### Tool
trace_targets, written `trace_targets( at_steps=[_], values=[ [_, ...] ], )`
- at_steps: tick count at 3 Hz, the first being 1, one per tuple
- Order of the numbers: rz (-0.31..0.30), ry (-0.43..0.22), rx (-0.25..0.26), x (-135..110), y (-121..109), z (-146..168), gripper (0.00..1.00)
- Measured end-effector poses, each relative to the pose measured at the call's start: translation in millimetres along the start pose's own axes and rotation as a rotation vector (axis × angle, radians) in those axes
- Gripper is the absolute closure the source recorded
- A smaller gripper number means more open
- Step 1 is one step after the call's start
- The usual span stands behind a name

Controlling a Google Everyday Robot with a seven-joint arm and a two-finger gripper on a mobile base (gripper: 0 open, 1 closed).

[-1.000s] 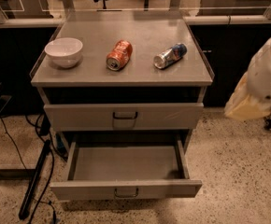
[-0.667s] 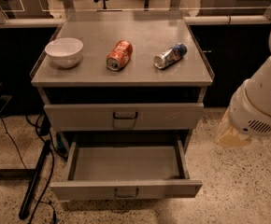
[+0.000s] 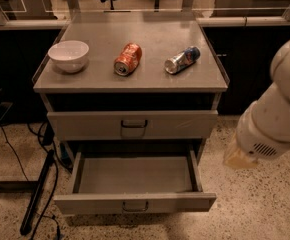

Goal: Close middle drawer

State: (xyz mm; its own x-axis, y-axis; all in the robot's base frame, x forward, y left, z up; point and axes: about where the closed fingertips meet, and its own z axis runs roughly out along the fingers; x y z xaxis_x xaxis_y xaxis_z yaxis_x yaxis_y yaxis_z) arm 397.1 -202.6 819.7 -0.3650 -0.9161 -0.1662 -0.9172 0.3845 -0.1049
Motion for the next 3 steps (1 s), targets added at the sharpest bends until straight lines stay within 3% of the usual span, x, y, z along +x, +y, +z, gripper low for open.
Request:
trace_targets(
  at_steps=[2,3],
  values=[
    [0.107,0.007,-0.020,4,-6,108,1.00],
    [0.107,0.007,-0.021,4,-6,108,1.00]
  ],
)
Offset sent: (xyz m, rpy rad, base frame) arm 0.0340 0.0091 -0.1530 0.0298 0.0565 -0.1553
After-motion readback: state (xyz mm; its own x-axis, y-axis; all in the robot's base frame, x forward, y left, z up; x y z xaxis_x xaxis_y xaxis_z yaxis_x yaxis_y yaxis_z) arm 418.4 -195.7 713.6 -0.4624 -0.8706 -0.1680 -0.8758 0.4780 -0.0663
